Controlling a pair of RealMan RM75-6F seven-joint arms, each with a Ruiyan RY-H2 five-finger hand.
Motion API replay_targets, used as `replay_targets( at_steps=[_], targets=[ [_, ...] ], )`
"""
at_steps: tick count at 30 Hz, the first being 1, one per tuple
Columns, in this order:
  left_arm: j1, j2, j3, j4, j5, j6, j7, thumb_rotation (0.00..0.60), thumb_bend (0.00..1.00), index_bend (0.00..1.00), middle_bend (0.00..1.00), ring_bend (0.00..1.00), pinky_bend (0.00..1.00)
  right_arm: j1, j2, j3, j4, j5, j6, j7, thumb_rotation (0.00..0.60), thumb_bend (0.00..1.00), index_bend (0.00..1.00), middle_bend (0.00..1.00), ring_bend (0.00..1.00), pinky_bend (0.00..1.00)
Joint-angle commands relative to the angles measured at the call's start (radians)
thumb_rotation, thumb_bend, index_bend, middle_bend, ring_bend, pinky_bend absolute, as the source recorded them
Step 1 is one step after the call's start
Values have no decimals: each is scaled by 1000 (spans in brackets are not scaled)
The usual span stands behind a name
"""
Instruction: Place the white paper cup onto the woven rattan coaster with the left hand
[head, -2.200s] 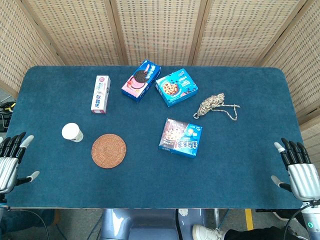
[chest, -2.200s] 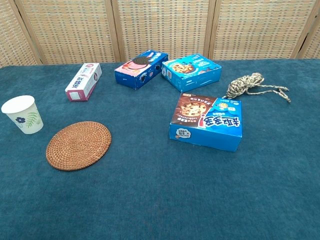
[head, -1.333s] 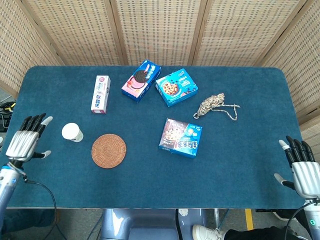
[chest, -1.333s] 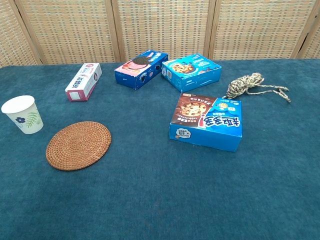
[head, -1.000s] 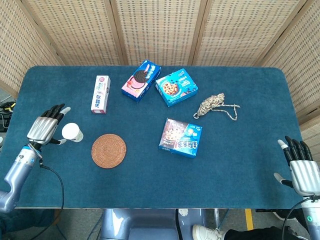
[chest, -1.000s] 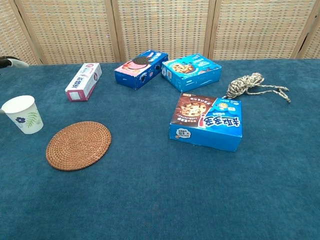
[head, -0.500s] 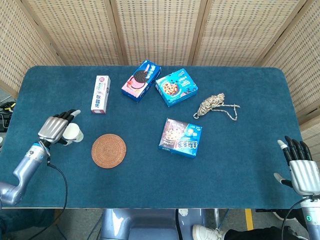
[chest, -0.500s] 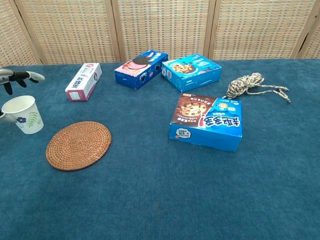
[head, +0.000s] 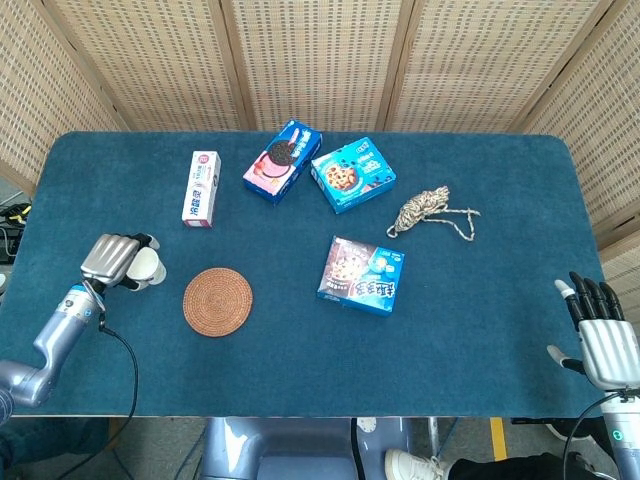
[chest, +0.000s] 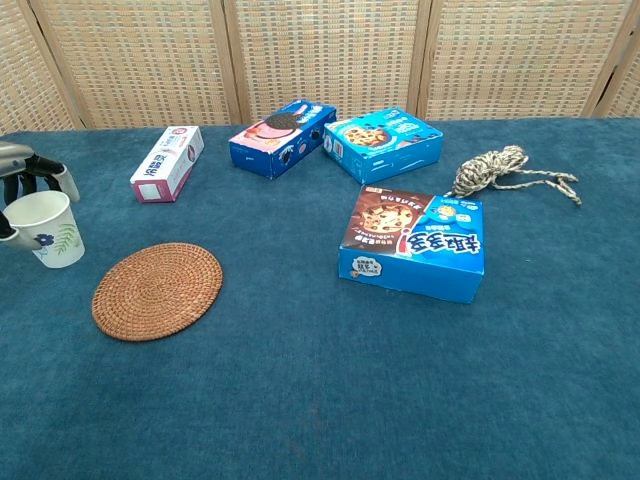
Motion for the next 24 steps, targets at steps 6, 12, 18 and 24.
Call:
replay_targets(
  at_steps=[6,12,18,24],
  targets=[
    [16,67,-5,-92,35,111,-70,600,0,354,397,465,454,0,3,0,-4,0,1,6,600,0,82,0,0,0],
    [18,148,1,-243,88,192,-42,600,0,354,397,465,454,1,3,-1,-4,0,-2,12,600,0,83,0,0,0],
    [1,174,24,-387,114,175,38,600,0,354,397,464,454,-1,7,1,-3,3,0,21,600,0,82,0,0,0],
    [-17,142,29,-423,93,135,114,600,0,354,396,464,455,0,8,2,0,6,-5,28,600,0,82,0,0,0]
  ],
)
